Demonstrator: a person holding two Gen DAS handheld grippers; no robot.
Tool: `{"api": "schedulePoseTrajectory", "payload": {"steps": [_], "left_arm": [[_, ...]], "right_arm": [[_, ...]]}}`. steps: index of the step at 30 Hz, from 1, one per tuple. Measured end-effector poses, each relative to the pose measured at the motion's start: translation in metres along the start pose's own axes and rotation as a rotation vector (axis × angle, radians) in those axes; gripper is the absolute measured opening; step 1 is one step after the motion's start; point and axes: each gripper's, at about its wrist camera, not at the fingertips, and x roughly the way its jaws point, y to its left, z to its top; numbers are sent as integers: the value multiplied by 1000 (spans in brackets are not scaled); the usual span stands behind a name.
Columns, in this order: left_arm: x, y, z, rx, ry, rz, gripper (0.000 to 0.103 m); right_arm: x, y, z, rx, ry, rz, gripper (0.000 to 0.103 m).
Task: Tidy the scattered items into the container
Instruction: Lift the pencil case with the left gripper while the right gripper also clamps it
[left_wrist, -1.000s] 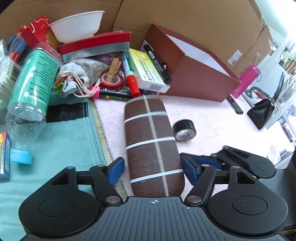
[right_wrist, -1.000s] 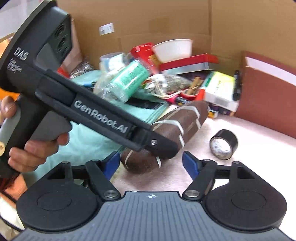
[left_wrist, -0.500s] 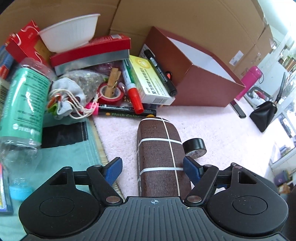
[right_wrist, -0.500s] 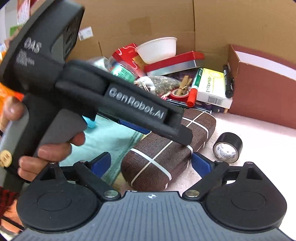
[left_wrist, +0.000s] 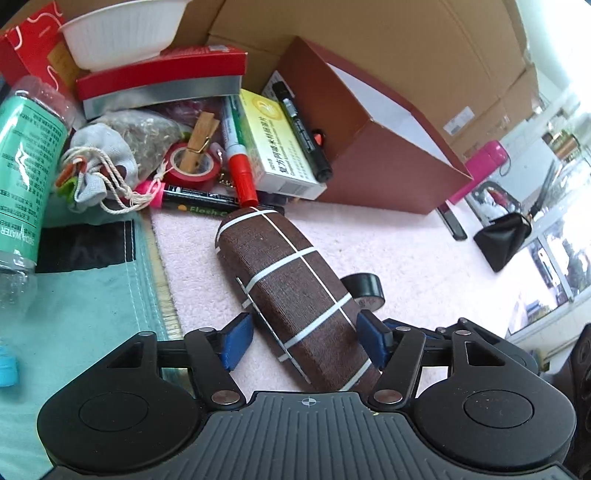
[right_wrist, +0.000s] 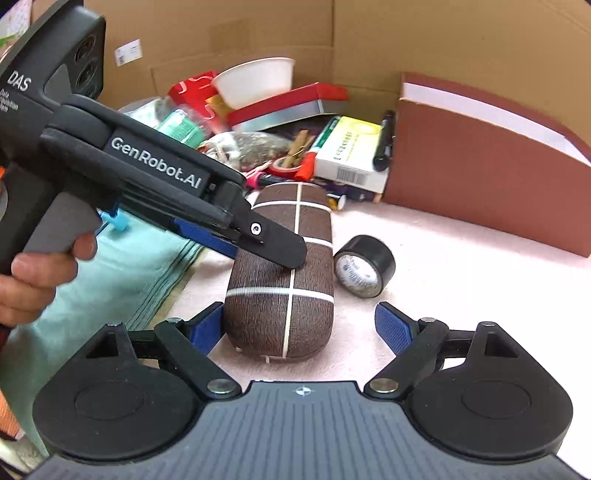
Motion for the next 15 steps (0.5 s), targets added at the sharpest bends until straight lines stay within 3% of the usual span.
{"api": "schedulePoseTrajectory", "payload": {"steps": [3, 4, 6, 10, 11, 15], "left_arm": [[2, 2, 3, -25, -7, 8, 76], [2, 2, 4, -22, -9, 14, 70], [2, 0, 3, -12, -14, 25, 67], [5, 0, 4, -22, -21, 25, 75], [5, -2, 4, -15, -22, 33, 67], [4, -2, 4, -8, -24, 43, 64]], "right_arm": [[7, 8, 7, -10, -23, 15, 84], [12, 8, 9, -14, -18, 17, 79], [20, 9, 11, -9, 1, 13, 71], [30, 4, 16, 23, 15, 23, 69], [31, 3, 16, 27, 14, 23, 69], [29, 4, 16, 12, 16, 18, 69]]}}
